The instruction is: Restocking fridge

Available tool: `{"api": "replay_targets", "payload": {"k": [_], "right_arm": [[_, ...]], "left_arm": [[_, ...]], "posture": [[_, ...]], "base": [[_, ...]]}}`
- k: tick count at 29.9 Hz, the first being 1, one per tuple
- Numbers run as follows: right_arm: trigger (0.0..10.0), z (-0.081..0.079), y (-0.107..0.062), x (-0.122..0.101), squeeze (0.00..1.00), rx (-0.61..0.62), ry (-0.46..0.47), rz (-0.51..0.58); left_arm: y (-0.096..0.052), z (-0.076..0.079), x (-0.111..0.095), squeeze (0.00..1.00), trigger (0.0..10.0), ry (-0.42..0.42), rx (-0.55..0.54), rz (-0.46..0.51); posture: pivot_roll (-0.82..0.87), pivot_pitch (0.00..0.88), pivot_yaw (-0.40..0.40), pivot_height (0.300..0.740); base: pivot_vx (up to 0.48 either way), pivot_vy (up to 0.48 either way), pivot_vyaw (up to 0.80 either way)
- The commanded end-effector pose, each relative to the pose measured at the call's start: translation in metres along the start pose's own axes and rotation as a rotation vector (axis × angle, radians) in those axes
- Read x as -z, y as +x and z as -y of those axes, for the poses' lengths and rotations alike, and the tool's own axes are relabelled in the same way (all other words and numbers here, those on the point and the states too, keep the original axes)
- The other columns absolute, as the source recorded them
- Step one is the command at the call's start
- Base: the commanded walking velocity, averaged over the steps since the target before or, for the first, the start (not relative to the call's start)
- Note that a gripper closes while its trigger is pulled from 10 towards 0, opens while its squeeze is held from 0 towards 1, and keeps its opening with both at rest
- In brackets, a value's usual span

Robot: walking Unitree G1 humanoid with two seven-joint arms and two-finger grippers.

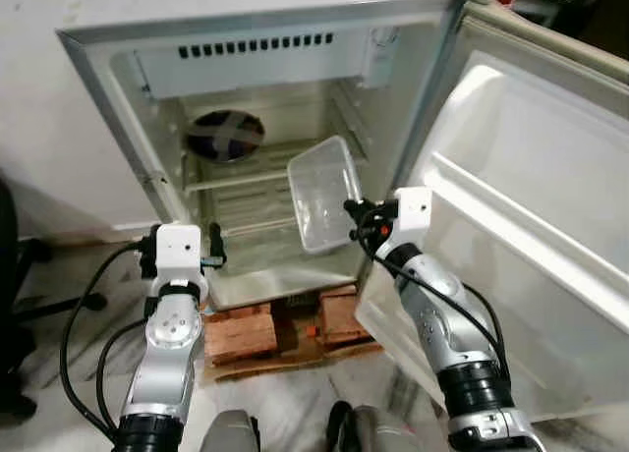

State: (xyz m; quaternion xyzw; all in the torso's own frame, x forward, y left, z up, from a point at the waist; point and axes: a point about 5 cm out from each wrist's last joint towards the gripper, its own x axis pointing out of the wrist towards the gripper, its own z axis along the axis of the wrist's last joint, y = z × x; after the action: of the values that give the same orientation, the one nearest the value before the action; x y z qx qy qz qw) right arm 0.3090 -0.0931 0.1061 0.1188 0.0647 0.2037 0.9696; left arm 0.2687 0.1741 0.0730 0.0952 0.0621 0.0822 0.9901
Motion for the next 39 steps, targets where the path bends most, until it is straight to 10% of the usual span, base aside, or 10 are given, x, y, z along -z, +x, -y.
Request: {"api": "replay_targets", "payload": {"k": [1,39], "right_arm": [[10.0,0.005,-0.002,-0.002,0.0,0.015,-0.002,0.003],[10.0,0.024,-0.007,-0.006,0.0,0.189,-0.016,0.05]], "left_arm": [[0.0,0.001,-0.003,0.0,10.0,0.007,0.005,0.006],[-0.016,-0.001,-0.002,0.0,10.0,-0.029,0.078,-0.004]], "posture": [[0.11,0.099,-0.019,0.74],[0.11,0.101,-0.017,0.74]], "base": [[0.0,0.0,0.0],[0.047,0.016,0.26]]}}
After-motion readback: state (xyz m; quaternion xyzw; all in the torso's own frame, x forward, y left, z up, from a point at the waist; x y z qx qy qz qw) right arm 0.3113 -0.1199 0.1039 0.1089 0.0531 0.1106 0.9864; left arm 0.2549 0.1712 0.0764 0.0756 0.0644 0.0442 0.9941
